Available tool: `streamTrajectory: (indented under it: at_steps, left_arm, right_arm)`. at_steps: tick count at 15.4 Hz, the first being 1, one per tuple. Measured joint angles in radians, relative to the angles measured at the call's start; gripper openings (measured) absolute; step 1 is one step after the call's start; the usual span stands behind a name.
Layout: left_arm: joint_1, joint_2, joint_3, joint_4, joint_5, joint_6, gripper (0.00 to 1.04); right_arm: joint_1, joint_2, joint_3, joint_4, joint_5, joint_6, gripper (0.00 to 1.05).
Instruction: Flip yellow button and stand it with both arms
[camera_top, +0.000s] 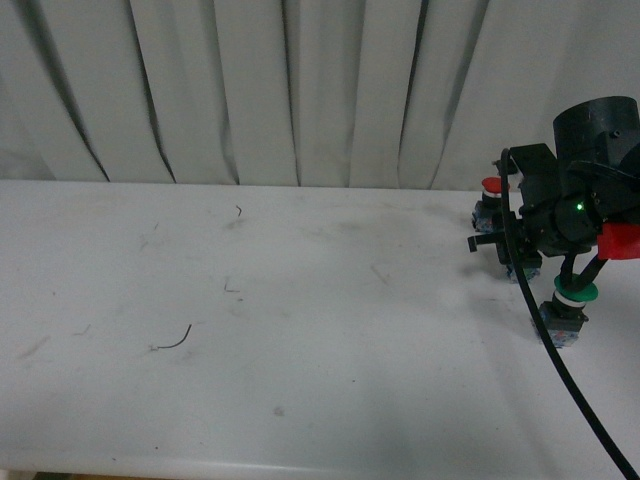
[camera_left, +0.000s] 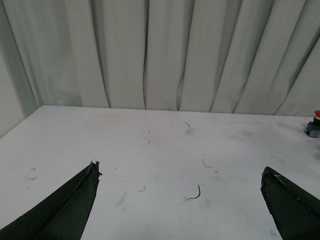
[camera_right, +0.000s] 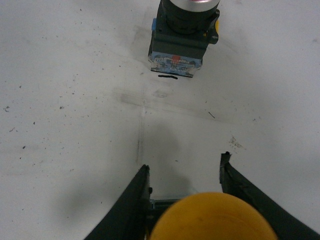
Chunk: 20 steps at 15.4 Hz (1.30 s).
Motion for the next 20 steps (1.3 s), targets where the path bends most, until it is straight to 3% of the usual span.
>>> streamTrajectory:
  at_steps: [5, 6, 13, 17, 18, 19, 20]
  left_arm:
    - [0.000, 0.000, 0.000, 0.000, 0.000, 0.000, 0.98]
    - [0.000, 0.000, 0.000, 0.000, 0.000, 0.000, 0.98]
    - [0.000, 0.000, 0.000, 0.000, 0.000, 0.000, 0.98]
    - [0.000, 0.000, 0.000, 0.000, 0.000, 0.000, 0.98]
    - [0.000, 0.000, 0.000, 0.000, 0.000, 0.000, 0.98]
    - [0.000, 0.000, 0.000, 0.000, 0.000, 0.000, 0.98]
    - [0.000, 0.000, 0.000, 0.000, 0.000, 0.000, 0.98]
  right_arm:
    - [-0.012, 0.000, 0.000, 0.000, -0.001, 0.000, 0.93]
    - [-0.012, 0.000, 0.000, 0.000, -0.002, 0.003, 1.00]
    - [-0.019, -0.159, -0.105, 0.073, -0.079, 0.049, 0.98]
    - [-0.070, -0.457, -0.373, 0.269, -0.170, 0.111, 0.98]
    - [-0.072, -0.517, -0.452, 0.402, -0.146, 0.109, 0.95]
    - [-0.072, -0.677, -0.647, 0.633, -0.068, 0.108, 0.80]
    - [-0.070, -0.837, -0.811, 0.705, -0.063, 0.108, 0.69]
